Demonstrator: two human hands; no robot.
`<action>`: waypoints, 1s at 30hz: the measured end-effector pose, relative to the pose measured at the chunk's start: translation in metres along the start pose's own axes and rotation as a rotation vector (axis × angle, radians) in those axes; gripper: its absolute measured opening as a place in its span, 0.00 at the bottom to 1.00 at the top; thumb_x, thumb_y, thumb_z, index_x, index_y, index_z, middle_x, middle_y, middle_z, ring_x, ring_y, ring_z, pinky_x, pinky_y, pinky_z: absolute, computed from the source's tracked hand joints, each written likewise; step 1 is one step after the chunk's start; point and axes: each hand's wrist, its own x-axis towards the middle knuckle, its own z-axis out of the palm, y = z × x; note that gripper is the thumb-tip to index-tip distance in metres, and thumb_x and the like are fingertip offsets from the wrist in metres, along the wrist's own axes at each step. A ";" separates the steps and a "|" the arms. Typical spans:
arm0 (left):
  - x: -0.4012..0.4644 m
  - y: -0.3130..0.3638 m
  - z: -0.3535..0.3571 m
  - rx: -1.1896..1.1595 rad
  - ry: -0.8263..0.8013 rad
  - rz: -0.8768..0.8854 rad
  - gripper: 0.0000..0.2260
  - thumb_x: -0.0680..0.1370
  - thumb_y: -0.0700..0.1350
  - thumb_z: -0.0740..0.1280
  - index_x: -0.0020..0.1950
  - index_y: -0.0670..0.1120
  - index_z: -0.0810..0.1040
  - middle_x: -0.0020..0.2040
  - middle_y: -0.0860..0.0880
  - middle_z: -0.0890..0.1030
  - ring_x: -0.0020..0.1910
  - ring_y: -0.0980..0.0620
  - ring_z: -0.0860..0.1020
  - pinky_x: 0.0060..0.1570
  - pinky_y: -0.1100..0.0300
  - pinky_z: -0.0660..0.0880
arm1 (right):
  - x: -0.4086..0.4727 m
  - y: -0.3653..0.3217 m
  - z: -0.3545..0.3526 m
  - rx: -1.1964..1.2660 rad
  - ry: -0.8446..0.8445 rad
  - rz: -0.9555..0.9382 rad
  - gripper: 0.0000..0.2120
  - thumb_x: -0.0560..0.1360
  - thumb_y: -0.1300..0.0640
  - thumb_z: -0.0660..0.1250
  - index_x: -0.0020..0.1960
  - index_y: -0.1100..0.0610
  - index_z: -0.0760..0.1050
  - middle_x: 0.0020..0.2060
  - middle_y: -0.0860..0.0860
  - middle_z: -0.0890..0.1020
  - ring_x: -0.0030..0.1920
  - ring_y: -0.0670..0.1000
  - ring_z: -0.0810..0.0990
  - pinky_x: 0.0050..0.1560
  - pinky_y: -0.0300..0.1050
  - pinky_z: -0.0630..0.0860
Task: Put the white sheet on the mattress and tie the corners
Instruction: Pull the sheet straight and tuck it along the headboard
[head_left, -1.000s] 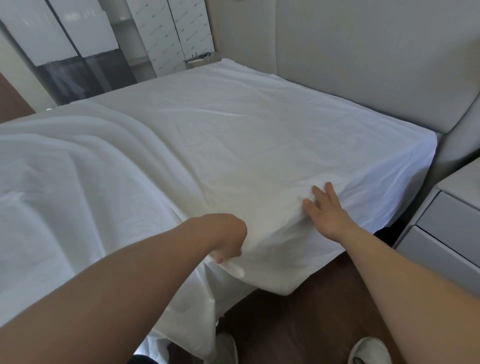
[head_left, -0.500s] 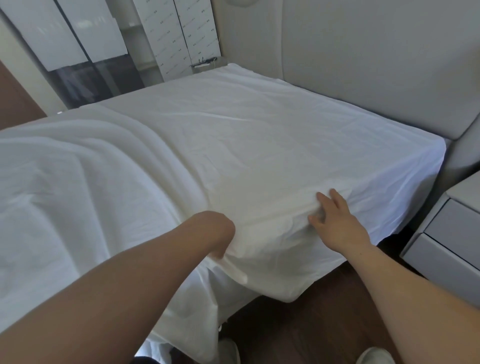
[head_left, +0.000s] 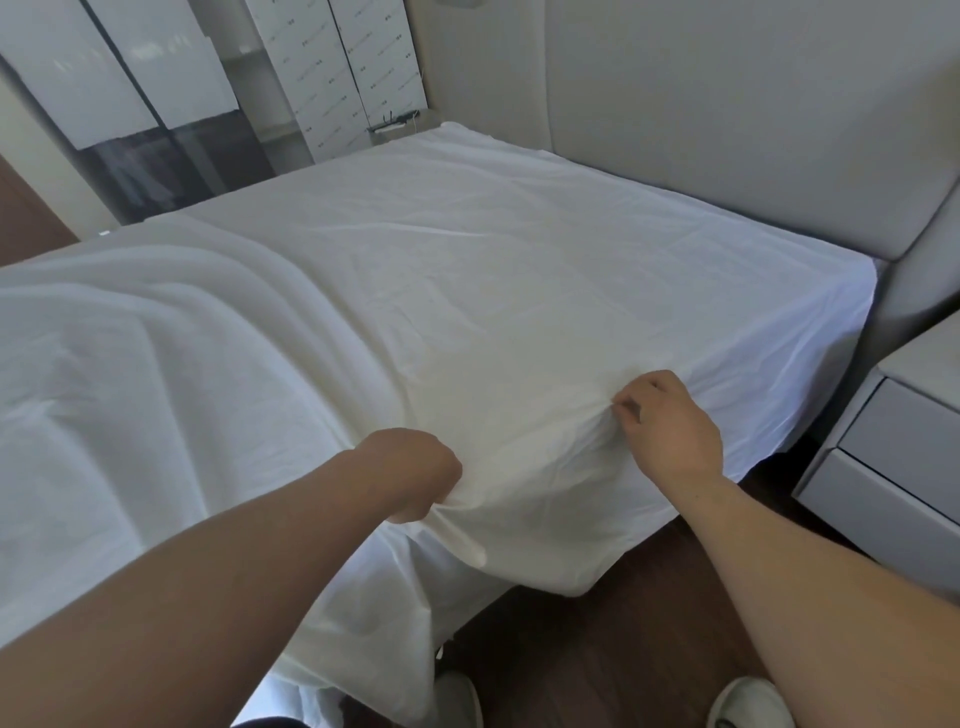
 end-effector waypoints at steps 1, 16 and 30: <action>0.000 0.000 0.000 0.003 -0.021 0.005 0.13 0.79 0.36 0.65 0.60 0.49 0.80 0.55 0.49 0.81 0.44 0.47 0.74 0.40 0.57 0.71 | -0.001 0.000 -0.001 -0.002 0.003 0.002 0.05 0.82 0.54 0.65 0.52 0.50 0.80 0.57 0.45 0.73 0.41 0.49 0.76 0.36 0.43 0.72; 0.042 0.029 -0.070 -0.414 0.335 0.053 0.24 0.82 0.59 0.64 0.76 0.53 0.67 0.71 0.49 0.70 0.68 0.44 0.71 0.65 0.45 0.74 | 0.005 0.021 -0.013 0.218 0.007 0.262 0.12 0.84 0.49 0.53 0.59 0.48 0.74 0.56 0.47 0.74 0.46 0.49 0.76 0.47 0.46 0.73; 0.095 0.084 -0.094 -0.124 0.275 0.087 0.17 0.87 0.55 0.54 0.65 0.44 0.72 0.58 0.43 0.78 0.57 0.41 0.77 0.46 0.51 0.68 | 0.026 0.010 -0.012 0.715 -0.250 0.640 0.15 0.84 0.45 0.57 0.46 0.53 0.74 0.52 0.59 0.82 0.55 0.61 0.82 0.56 0.58 0.81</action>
